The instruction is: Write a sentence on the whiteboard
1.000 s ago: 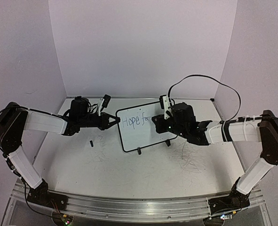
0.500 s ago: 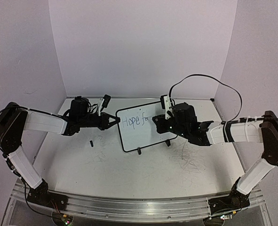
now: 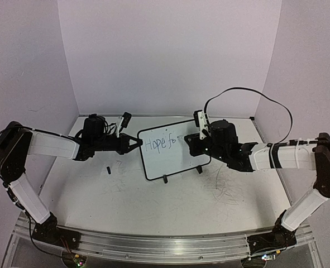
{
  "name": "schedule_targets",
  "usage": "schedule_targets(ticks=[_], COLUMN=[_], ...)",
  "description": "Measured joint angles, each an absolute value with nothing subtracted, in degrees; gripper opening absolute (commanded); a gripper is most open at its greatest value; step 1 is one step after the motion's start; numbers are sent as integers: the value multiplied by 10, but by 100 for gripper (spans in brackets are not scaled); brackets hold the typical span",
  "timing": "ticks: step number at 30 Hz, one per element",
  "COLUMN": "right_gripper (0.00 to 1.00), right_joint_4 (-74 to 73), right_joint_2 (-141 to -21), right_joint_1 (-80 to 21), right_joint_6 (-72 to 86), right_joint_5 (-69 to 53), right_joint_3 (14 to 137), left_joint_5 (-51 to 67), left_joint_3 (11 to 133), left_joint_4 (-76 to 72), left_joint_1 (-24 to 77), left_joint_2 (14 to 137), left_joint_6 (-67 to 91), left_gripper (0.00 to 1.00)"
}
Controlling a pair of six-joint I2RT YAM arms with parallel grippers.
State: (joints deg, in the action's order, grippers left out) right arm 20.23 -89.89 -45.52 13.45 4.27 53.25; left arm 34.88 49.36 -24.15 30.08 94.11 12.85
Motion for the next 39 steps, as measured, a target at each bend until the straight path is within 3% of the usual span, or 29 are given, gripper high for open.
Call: schedule_targets(ticks=[39], right_gripper=[0], right_joint_4=[202], right_joint_2=[-922], right_joint_1=[-457], right_joint_6=[144], right_joint_5=[51], right_joint_3=[549], left_joint_5=[347], left_joint_3=[493], left_joint_4=[-234], left_joint_1=[301], left_joint_2=[938], left_joint_6=[124], left_gripper=[0])
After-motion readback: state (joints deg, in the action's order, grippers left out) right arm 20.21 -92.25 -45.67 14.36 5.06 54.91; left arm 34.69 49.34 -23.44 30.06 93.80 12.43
